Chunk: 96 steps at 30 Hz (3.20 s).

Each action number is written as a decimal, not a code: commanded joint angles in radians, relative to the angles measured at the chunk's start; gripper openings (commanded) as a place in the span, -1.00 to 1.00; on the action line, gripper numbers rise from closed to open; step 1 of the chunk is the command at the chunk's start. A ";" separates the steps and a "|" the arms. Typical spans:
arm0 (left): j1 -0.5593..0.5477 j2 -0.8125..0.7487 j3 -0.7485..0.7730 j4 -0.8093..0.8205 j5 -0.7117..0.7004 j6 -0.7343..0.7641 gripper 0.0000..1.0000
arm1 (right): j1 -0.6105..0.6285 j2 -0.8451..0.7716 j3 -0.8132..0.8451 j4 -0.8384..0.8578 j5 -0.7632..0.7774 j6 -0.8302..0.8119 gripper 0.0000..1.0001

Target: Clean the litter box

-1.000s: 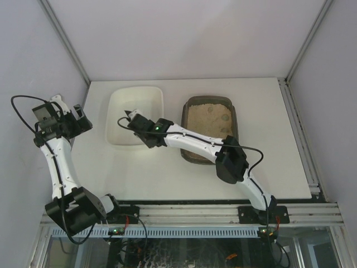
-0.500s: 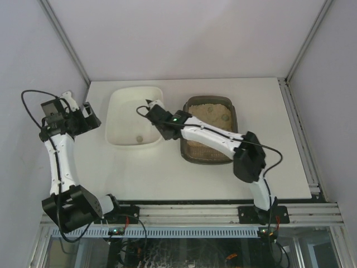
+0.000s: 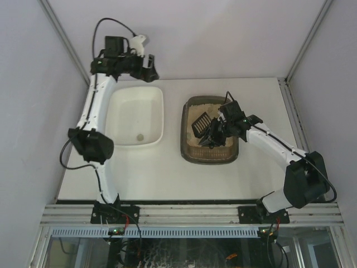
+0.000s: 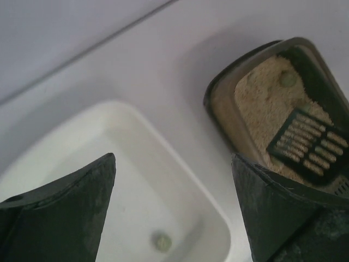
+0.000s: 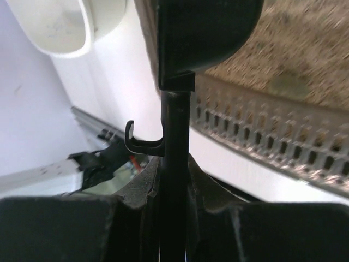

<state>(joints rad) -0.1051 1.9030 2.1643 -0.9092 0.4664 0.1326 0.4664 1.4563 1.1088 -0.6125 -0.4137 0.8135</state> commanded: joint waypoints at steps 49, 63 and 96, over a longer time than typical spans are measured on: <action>-0.315 0.451 -0.205 0.946 0.282 -0.622 1.00 | -0.239 0.422 0.316 0.004 -0.092 0.189 -1.00; -0.320 0.435 -0.240 0.950 0.295 -0.628 1.00 | -0.255 0.499 0.153 0.419 -0.256 0.319 -1.00; -0.323 0.429 -0.274 0.965 0.333 -0.630 0.99 | -0.232 0.317 0.119 0.117 -0.141 0.353 -1.00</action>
<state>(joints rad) -0.4122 2.3573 1.9190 0.0734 0.7227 -0.4782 0.2417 1.7443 1.1591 -0.4259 -0.6033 1.1858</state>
